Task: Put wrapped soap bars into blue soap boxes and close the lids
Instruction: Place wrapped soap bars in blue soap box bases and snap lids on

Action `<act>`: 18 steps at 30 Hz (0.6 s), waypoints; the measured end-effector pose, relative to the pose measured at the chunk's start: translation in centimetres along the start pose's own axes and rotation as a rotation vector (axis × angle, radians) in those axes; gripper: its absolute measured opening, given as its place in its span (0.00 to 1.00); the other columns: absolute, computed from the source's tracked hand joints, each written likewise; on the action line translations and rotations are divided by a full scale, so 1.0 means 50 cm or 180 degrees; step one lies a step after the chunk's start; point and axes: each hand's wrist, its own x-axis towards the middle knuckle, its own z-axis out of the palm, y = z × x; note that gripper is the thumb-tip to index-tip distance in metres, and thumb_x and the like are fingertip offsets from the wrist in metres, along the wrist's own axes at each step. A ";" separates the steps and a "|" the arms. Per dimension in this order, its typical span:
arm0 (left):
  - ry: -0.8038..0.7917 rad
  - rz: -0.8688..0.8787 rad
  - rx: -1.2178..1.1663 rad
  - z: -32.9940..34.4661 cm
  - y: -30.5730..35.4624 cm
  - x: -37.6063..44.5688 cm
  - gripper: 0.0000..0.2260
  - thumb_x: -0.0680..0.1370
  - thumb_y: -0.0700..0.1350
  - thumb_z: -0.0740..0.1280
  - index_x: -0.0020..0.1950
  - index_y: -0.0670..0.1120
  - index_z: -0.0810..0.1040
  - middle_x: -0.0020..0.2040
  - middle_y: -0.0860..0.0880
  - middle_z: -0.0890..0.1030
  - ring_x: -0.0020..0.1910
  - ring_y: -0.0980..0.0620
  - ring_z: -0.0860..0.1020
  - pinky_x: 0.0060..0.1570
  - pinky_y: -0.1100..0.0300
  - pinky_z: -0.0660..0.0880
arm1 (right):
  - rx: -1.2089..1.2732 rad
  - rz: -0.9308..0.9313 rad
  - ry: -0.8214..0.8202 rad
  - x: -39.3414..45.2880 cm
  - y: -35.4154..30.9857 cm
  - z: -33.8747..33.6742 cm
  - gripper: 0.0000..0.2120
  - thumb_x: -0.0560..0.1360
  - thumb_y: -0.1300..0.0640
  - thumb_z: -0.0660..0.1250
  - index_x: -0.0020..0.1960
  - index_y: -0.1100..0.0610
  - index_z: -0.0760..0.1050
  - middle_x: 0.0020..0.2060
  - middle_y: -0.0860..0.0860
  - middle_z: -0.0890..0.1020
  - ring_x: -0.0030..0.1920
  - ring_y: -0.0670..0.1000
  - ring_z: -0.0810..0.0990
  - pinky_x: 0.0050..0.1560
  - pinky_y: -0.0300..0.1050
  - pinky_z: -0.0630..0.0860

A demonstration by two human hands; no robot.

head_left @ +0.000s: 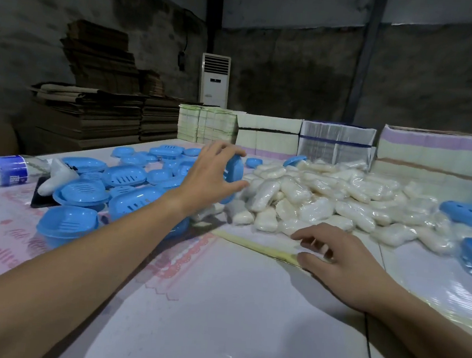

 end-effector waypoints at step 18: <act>-0.2004 0.0120 -0.2091 0.106 0.234 -0.101 0.13 0.66 0.57 0.78 0.34 0.53 0.76 0.51 0.56 0.80 0.55 0.57 0.80 0.60 0.62 0.74 | 0.0500 0.0943 0.1285 -0.003 0.072 -0.083 0.08 0.74 0.56 0.69 0.46 0.43 0.79 0.48 0.42 0.78 0.44 0.38 0.76 0.44 0.30 0.69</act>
